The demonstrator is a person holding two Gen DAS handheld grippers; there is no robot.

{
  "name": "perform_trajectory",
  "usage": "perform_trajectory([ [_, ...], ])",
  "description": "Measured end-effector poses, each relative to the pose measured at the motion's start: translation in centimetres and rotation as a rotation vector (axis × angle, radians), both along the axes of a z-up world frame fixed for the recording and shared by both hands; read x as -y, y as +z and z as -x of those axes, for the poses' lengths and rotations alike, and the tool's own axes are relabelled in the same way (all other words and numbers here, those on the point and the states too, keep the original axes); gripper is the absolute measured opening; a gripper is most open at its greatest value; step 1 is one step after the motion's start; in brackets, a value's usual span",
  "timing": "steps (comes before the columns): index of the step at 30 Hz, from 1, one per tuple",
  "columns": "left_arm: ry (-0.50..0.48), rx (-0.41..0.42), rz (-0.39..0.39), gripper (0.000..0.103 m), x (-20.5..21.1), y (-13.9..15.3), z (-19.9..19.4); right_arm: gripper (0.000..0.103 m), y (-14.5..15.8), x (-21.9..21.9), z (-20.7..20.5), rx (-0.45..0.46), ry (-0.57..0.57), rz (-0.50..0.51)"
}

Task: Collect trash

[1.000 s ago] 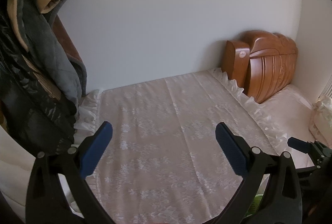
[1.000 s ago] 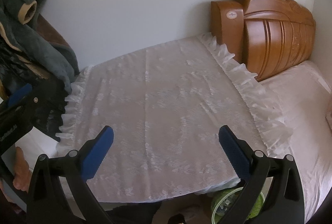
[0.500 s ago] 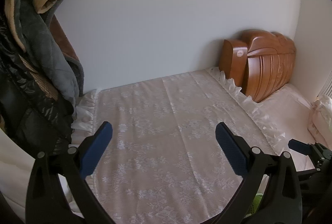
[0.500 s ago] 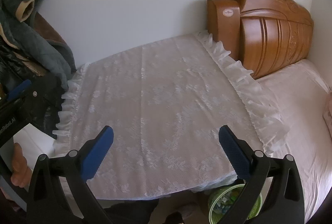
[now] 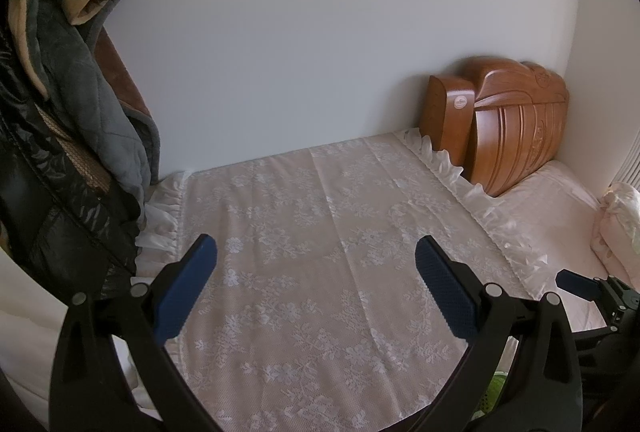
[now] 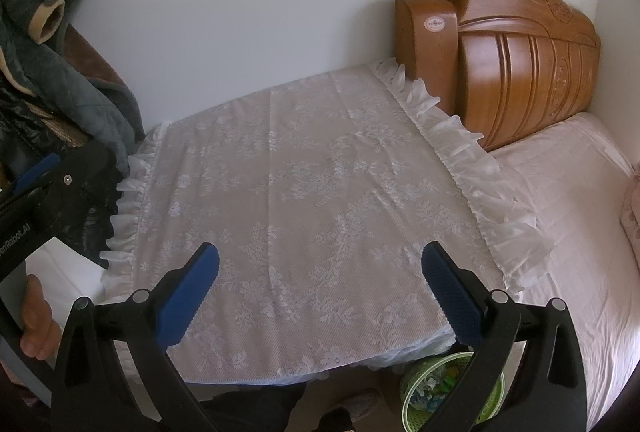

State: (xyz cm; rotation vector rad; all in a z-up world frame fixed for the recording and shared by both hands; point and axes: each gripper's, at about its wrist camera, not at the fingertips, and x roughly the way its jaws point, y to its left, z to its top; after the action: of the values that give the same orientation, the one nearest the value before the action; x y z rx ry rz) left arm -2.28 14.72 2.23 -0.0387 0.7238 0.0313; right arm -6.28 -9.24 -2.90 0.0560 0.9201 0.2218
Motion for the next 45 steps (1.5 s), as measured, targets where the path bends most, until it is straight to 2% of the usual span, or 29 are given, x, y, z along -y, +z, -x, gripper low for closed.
perform_trajectory([
  [27,-0.016,0.0,-0.018,0.095,0.17,-0.37,0.03,0.101,-0.2,-0.09,0.31,-0.012,-0.007,0.008],
  [45,-0.027,-0.02,0.004,0.095,-0.1,-0.93,-0.51,0.101,-0.52,-0.08,0.32,-0.017,-0.004,0.006],
])
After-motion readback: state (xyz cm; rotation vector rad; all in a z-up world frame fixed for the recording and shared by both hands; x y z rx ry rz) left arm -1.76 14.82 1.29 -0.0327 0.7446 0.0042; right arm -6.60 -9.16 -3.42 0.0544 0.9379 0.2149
